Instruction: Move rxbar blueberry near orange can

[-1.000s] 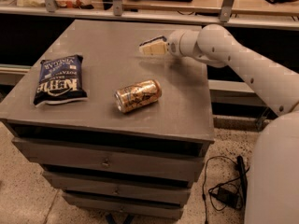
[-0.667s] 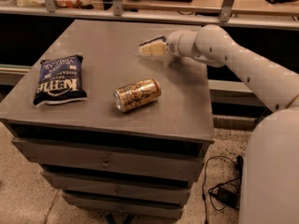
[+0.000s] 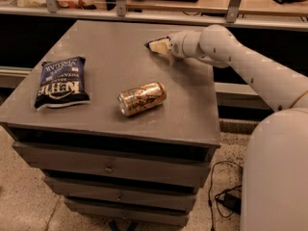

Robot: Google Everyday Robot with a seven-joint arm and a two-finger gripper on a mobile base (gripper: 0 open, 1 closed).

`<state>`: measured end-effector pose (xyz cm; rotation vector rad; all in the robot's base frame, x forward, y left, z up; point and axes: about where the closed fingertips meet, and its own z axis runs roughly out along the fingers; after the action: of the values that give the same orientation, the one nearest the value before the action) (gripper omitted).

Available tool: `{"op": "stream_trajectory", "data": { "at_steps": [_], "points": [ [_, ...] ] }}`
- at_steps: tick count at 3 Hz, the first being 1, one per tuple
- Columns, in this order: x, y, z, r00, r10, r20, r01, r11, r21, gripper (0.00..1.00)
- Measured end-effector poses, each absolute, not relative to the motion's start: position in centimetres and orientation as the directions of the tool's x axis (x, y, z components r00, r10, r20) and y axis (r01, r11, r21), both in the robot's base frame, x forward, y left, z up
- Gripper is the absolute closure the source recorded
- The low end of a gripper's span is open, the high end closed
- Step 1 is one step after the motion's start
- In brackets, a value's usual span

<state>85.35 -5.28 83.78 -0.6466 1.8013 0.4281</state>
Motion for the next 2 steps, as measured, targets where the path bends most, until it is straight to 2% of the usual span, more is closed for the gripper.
{"op": "stream_trajectory", "data": {
  "at_steps": [2],
  "points": [
    [85.5, -5.5, 85.8, -0.202, -0.234, -0.951, -0.639, 0.767, -0.053, 0.96]
  ]
}}
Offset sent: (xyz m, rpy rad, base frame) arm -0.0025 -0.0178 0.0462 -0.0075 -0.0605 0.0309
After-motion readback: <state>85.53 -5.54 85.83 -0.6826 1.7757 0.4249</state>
